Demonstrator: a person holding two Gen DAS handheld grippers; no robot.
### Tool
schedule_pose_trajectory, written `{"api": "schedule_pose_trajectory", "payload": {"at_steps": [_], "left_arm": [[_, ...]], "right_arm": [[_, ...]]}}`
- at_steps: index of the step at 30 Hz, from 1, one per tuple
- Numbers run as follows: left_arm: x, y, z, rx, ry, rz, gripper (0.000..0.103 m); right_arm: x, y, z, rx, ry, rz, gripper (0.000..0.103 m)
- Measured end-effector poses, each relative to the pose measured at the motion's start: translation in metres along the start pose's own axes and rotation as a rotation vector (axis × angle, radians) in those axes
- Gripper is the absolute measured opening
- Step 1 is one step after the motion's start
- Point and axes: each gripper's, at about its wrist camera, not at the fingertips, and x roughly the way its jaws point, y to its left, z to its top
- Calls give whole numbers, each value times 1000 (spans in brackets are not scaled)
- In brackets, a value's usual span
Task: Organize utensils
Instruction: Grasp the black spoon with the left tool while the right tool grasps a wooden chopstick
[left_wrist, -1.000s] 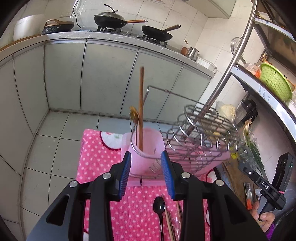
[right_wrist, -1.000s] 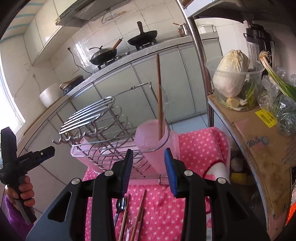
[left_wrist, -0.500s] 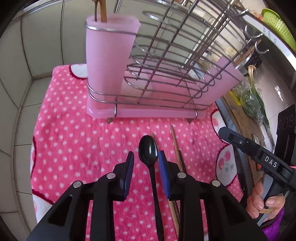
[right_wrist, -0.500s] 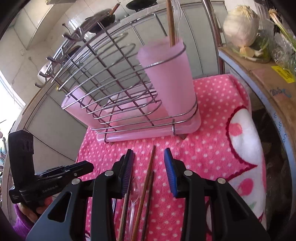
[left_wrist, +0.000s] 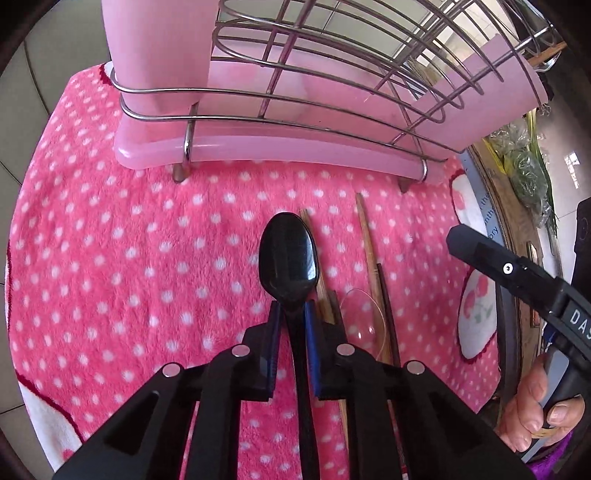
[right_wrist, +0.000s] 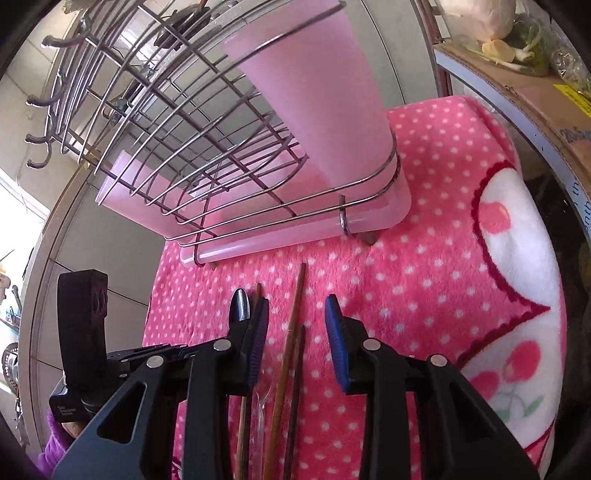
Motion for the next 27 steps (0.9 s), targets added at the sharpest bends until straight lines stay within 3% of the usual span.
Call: {"api": "schedule_pose_trajectory", "payload": {"at_steps": [9,17,21,24,27], "left_arm": [[-13,10,-5,-9,-67,-13,10],[-45,29,-12,-28,-157,-20,10],[-57,33,-12,-13,-193,-19,10],[-63,36,-12,-18,-204,-37,10],[-68,39,-14,-27,-218,-41,10]], "right_arm": [[34,12,7,-13,84,-19,20],[67,32,7,-74,149,-140,20],[76,46,5,-102,145,-195,19],[84,54,3,-117,125,-241,9],[85,56,0,-124,102,-242,8]]}}
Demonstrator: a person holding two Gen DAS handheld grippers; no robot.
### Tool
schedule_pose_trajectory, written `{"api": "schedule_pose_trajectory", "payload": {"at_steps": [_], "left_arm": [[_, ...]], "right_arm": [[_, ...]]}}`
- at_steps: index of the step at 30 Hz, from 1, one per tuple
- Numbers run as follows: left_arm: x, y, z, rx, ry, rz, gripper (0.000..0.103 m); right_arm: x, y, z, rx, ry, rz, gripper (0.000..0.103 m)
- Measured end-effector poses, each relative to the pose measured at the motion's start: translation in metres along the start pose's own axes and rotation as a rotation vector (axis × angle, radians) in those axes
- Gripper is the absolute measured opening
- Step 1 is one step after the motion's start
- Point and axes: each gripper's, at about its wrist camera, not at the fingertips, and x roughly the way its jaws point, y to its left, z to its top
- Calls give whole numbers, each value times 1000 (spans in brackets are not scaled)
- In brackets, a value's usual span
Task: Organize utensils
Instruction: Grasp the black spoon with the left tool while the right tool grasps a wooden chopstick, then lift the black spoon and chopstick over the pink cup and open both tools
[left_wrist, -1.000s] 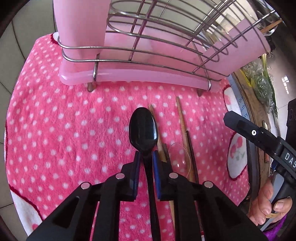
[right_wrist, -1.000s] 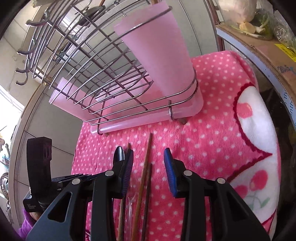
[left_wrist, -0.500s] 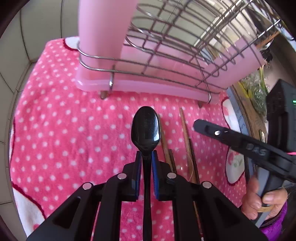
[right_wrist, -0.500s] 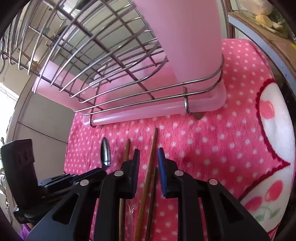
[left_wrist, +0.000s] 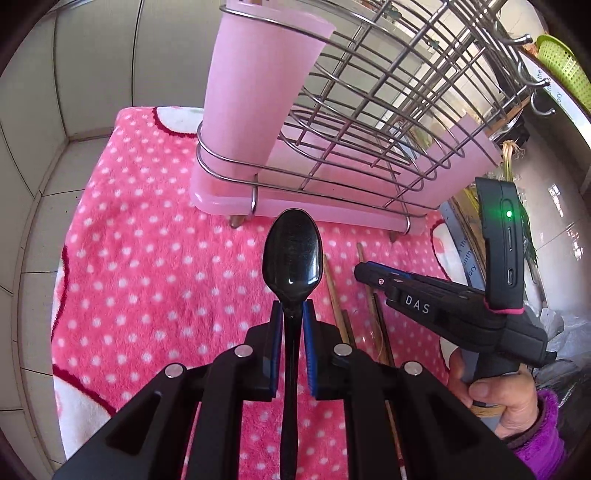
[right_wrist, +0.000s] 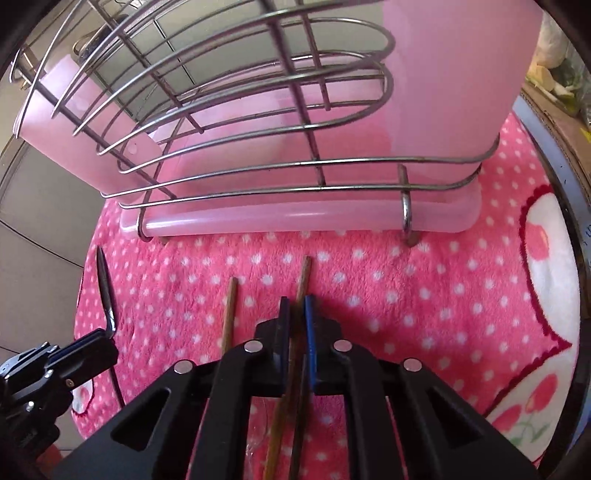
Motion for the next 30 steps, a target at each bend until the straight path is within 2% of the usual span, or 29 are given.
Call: {"api": "schedule_pose_trajectory", "payload": {"at_steps": [7,14,21,30], "left_arm": [[-26,13,-8,-32,-46,-14,10],[-70,18,-19,-38,-159,-38,10],[-100,-3,-27,0,-251,-22,10],[-125,-25,-19,17,-332,-28,10]], "right_arm": [[-29,-5,-10,44,-82,91,7],[-88,-9,-26,25,-244,141,6],[-137,-9,-40,-23,-387,158,6],[-177,-21,-42,-3,-486,203,5]]}}
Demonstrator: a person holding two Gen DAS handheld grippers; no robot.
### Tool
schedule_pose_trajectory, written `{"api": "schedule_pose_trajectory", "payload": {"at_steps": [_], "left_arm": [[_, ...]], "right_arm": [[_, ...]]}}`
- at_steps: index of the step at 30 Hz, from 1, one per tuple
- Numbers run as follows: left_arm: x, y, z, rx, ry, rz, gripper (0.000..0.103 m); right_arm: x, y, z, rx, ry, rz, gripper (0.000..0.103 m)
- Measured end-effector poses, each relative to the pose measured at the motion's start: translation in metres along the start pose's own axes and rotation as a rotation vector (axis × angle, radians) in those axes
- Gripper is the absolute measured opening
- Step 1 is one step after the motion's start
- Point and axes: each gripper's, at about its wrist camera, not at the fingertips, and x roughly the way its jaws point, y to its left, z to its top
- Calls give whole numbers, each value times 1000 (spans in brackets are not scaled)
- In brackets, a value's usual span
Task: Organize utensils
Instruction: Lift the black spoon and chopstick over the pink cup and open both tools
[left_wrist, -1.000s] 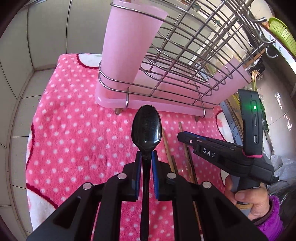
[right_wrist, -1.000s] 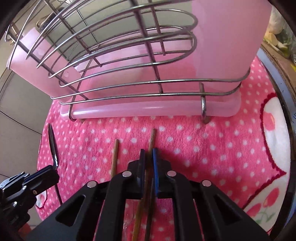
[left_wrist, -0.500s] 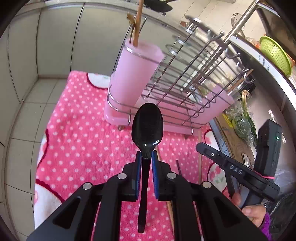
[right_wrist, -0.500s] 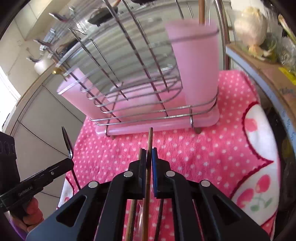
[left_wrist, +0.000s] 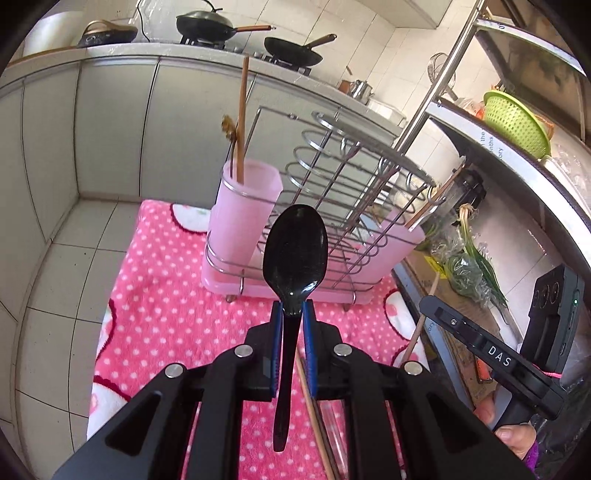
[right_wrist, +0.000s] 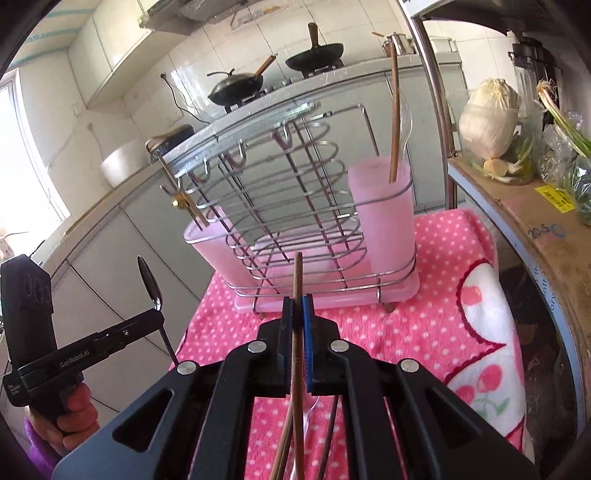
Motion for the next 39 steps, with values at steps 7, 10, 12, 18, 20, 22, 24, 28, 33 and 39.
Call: {"api": "schedule_pose_trajectory", "payload": {"at_steps": [7,10,12,18,20,22,24,28,33,39], "left_arm": [[-16,-9,18,7,-65,-20,10],[-22,-12,28,16,-88,-16,10],[-27,-13,35,18,-110,-16,10],[-45,-12,63,19,-192,17,10],[-51,-13,75,11,-216,17,10],[-56,-14,90,9,-250,18,10],[-62,-16,105,11,-288,28,10],[-69,-22,131,20,-378,48,10],[-58,-21,158,13,-431,70,10],[-30,-18,169,34,-449,106,10]], "right_arm": [[-28,0,27,-6,-82,6,5],[-41,1,42,-13,-115,8,5],[-51,3,55,-26,-144,5,5],[-71,3,93,-47,-215,-6,5],[-76,4,106,-53,-235,-9,5],[-81,6,119,-56,-255,-3,5],[-86,7,132,-62,-282,-7,5],[-97,9,154,-75,-338,-21,5],[-98,4,178,-84,-381,-46,5],[-87,-3,195,-100,-399,-88,5]]}}
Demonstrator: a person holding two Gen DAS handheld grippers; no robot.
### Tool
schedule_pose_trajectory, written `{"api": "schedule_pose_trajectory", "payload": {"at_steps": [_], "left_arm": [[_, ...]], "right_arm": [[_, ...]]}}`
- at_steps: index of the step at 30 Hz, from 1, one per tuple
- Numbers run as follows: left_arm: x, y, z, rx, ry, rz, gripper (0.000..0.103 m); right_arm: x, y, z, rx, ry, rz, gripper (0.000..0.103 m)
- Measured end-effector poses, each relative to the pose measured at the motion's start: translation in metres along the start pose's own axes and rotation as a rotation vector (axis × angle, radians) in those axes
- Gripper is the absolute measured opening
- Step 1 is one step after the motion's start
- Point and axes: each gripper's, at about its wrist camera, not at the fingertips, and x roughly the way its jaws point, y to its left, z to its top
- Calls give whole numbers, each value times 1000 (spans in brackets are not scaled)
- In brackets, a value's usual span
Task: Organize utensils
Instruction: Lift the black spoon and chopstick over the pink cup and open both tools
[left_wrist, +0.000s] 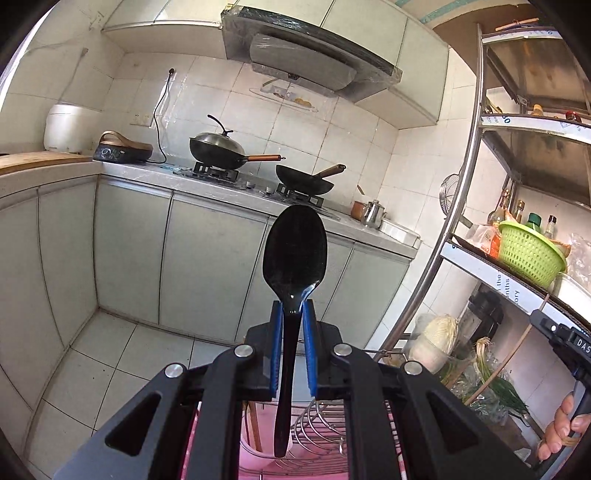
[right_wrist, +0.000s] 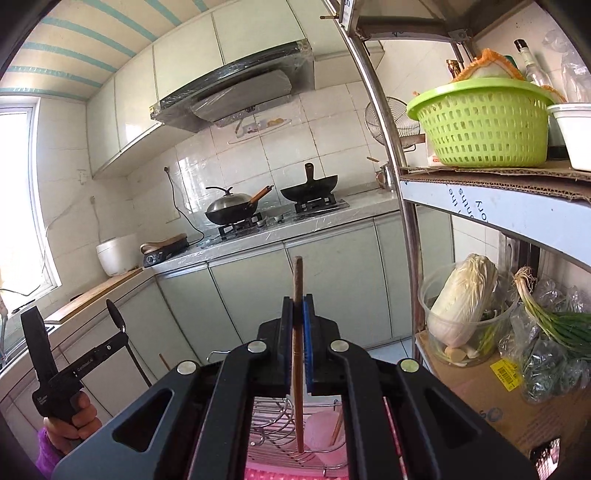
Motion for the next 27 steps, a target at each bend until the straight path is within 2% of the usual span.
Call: {"api": "schedule_pose_trajectory", "payload": {"at_steps": [10,17,27], "left_arm": [[33,-1,-41,70,9,62,10],[34,5,-63,57,58,54,10],[44,26,-81,11,130,91,10]], "right_arm": [[28,-10,-13,-19,16,-43,5],[38,-18,-30,-8,61,-48,5],[60,-34,-71,38,170,-80,5]]}}
